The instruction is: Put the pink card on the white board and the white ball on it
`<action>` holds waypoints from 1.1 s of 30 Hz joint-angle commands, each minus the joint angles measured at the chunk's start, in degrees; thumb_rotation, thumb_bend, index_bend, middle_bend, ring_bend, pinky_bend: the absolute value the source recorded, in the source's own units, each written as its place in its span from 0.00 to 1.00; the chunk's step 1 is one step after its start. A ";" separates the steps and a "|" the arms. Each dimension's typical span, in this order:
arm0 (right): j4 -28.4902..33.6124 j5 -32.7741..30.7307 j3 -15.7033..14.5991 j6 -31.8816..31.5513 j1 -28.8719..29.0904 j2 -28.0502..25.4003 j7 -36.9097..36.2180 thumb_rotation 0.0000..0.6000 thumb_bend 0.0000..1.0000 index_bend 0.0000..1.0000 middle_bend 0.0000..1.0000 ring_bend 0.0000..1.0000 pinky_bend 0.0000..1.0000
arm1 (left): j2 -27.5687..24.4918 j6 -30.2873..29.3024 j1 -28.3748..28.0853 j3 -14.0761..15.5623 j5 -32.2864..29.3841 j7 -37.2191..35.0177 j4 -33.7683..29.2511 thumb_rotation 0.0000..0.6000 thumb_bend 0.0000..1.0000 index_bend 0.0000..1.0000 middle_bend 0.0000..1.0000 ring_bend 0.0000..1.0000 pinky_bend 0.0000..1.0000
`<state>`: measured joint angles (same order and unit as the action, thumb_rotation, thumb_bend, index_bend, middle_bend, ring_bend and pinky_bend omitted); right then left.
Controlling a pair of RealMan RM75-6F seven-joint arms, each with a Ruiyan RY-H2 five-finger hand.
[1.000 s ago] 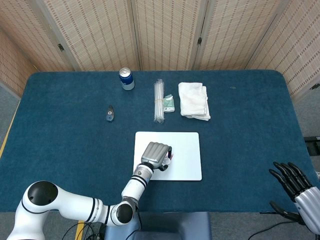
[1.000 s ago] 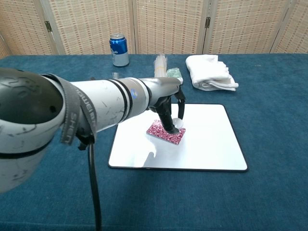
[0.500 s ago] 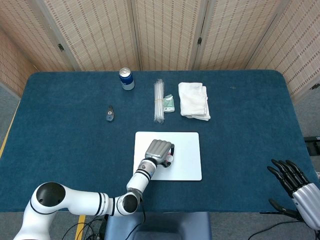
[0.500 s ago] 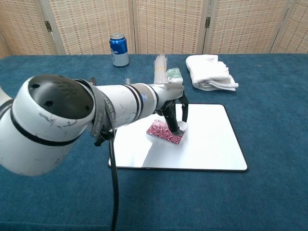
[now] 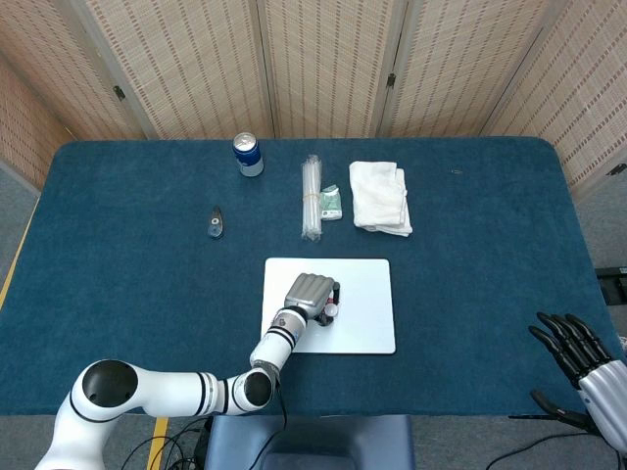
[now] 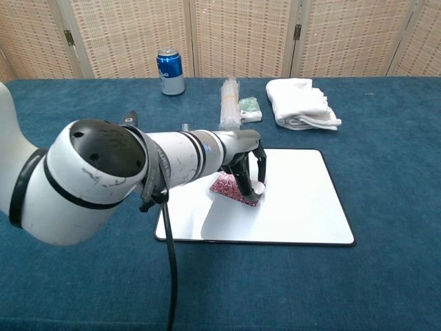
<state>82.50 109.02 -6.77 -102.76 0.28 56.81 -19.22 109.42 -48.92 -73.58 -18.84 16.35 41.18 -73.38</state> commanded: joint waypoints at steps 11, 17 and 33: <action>0.42 0.05 0.01 0.73 0.17 0.10 0.82 1.00 0.17 0.00 0.00 0.00 0.00 | -1.61 1.29 0.35 0.74 -0.30 -0.92 0.38 1.00 0.33 0.50 1.00 1.00 1.00; 0.78 -0.34 0.17 1.19 0.23 0.13 1.33 1.00 0.17 0.00 0.00 0.00 0.00 | -2.41 2.35 0.75 1.30 -0.25 -1.82 0.98 1.00 0.33 0.50 1.00 1.00 1.00; 1.38 -0.91 0.57 1.46 0.16 0.30 2.31 1.00 0.17 0.00 0.00 0.00 0.00 | -5.31 2.53 1.60 2.81 -0.55 -3.33 -1.83 1.00 0.33 0.46 1.00 1.00 1.00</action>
<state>83.88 108.10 -6.21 -101.28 0.46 57.10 -16.92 104.20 -46.27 -72.01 -16.11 15.79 37.94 -75.07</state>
